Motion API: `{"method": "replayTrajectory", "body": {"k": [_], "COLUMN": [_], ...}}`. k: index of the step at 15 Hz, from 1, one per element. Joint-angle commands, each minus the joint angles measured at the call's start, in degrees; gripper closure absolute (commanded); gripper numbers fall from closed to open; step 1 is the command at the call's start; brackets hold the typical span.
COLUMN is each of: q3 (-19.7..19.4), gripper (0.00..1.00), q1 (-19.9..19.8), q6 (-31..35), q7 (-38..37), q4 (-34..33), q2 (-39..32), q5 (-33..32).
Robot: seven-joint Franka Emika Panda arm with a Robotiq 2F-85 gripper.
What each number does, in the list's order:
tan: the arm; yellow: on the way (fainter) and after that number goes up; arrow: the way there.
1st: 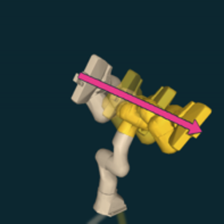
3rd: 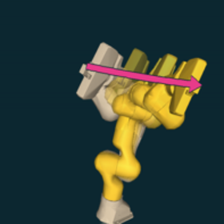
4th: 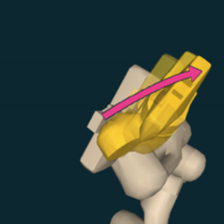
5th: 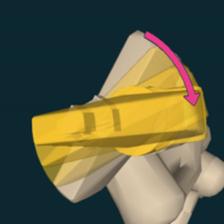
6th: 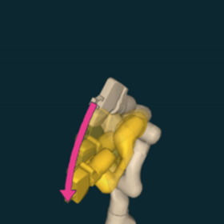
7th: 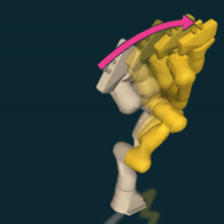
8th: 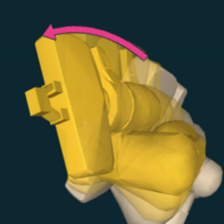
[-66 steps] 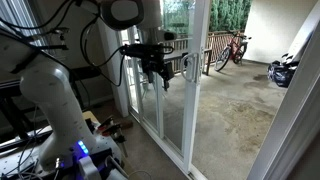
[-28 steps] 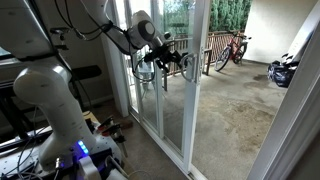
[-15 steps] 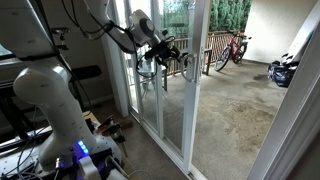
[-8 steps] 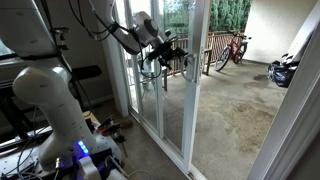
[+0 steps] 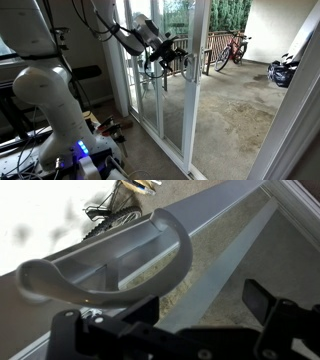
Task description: Slide the outermost glass door fully to the right
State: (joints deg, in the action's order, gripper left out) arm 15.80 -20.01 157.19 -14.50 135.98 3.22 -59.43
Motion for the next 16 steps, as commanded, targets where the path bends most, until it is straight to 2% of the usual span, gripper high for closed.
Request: {"method": "replayTrajectory", "body": {"k": [1,8,12,16], "q3": [0.58,1.89,2.14,2.29], "gripper": [0.00,0.00,0.00,0.00], "q1": [-0.17,0.11,0.22,0.32], "q6": [-3.77,-8.39,-7.96,-9.30], "q7": [-0.01,-2.66,-0.85,-3.58], "q4": [-1.10,-0.11,1.25,1.98], "q2": [-0.44,0.28,0.25,0.24], "q5": [-8.84,-25.90,-34.96,-44.66]}}
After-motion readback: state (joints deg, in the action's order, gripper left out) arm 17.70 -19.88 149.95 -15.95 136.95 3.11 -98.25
